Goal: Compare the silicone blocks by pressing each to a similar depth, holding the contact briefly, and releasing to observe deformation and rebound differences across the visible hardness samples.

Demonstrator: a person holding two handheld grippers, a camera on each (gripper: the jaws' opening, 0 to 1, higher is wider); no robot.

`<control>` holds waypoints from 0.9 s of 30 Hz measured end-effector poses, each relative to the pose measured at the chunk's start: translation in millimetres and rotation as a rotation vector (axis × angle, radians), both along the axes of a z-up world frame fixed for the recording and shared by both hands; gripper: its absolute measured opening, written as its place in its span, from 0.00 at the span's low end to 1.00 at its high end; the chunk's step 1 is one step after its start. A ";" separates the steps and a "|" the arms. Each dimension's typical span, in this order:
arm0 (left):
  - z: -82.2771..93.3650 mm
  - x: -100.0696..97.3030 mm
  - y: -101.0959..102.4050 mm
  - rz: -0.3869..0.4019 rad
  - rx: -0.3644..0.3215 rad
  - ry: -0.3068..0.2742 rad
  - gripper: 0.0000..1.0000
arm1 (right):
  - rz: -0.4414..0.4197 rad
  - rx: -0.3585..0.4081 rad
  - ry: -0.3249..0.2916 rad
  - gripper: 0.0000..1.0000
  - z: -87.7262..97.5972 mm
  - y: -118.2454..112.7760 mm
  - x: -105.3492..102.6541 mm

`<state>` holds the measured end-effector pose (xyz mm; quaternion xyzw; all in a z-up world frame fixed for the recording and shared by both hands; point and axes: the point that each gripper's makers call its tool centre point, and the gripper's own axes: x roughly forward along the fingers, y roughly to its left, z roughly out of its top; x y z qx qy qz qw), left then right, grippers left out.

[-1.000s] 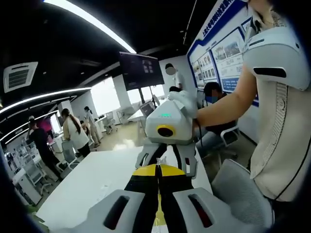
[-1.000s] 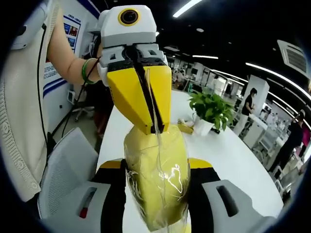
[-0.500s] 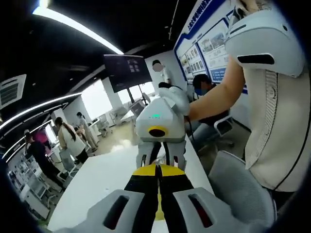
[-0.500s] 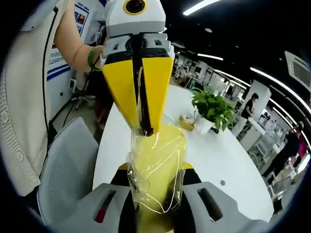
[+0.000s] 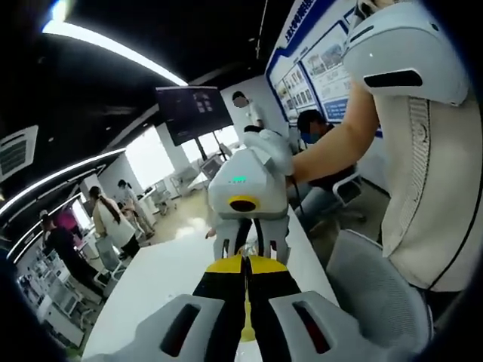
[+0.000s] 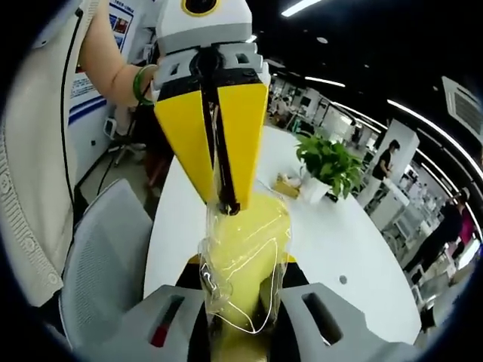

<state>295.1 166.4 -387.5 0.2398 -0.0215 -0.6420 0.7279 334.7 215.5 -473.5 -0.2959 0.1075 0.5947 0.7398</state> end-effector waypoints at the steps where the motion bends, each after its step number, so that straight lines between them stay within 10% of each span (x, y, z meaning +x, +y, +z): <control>1: 0.0 -0.6 0.0 -0.001 0.002 0.000 0.00 | 0.004 -0.001 0.003 0.09 -0.6 0.1 -1.7; 27: -6.5 -4.3 4.3 0.021 0.044 -0.022 0.00 | 0.055 -0.029 -0.050 0.09 -6.2 4.7 -5.5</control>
